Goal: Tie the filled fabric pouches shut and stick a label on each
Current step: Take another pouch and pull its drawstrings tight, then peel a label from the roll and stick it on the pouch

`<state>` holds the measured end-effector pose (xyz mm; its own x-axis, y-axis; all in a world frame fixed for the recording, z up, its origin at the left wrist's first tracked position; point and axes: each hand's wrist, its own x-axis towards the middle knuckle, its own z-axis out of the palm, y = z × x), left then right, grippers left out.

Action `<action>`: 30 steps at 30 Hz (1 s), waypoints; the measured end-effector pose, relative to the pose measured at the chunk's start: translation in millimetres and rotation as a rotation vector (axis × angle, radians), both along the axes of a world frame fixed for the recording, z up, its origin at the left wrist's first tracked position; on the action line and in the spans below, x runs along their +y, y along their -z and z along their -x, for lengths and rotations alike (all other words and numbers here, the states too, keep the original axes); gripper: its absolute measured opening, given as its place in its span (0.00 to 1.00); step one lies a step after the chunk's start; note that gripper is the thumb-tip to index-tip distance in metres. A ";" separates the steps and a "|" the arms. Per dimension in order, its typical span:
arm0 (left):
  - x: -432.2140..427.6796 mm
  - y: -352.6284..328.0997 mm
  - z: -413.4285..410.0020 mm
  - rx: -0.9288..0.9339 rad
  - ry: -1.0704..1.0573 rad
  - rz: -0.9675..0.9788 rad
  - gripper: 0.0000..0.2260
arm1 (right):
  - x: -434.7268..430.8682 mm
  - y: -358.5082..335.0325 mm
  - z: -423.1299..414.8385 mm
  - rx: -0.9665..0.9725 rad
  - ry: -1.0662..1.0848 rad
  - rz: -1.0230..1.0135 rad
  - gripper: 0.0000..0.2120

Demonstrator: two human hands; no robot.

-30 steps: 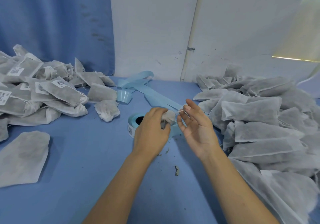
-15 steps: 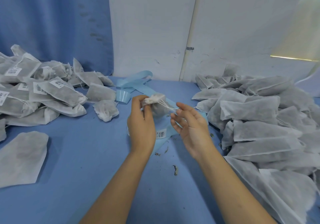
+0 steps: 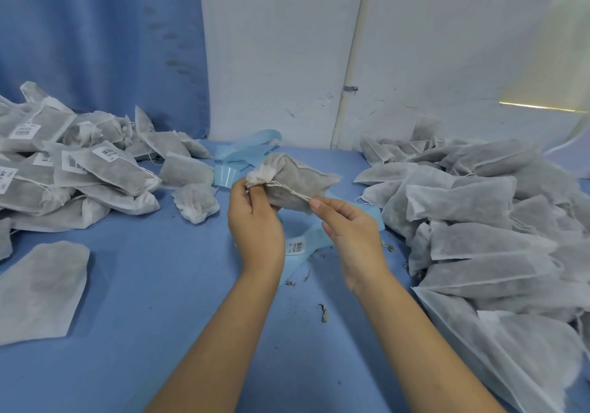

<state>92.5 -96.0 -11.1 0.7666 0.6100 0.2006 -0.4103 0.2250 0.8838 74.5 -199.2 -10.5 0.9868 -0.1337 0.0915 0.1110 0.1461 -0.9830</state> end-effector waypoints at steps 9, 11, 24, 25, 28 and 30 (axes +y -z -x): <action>3.9 -0.6 0.7 -0.068 0.258 0.155 0.09 | -0.2 -0.7 0.1 0.016 0.010 -0.063 0.02; 1.8 2.9 3.3 -0.126 0.372 0.129 0.09 | -1.4 -0.2 -0.6 0.036 0.011 -0.094 0.02; -1.8 6.9 1.5 -0.045 0.333 0.065 0.06 | -0.2 10.3 -5.9 0.019 0.000 -0.061 0.02; -0.6 6.4 1.2 -0.033 0.321 0.066 0.06 | -2.1 14.7 -6.8 -0.008 0.043 0.027 0.04; 1.2 6.5 1.2 -0.011 0.292 0.048 0.07 | -11.4 30.4 -7.5 -0.107 0.103 0.453 0.12; 1.7 7.2 1.0 -0.003 0.315 0.051 0.07 | -14.3 37.2 -8.6 -0.131 0.041 0.675 0.15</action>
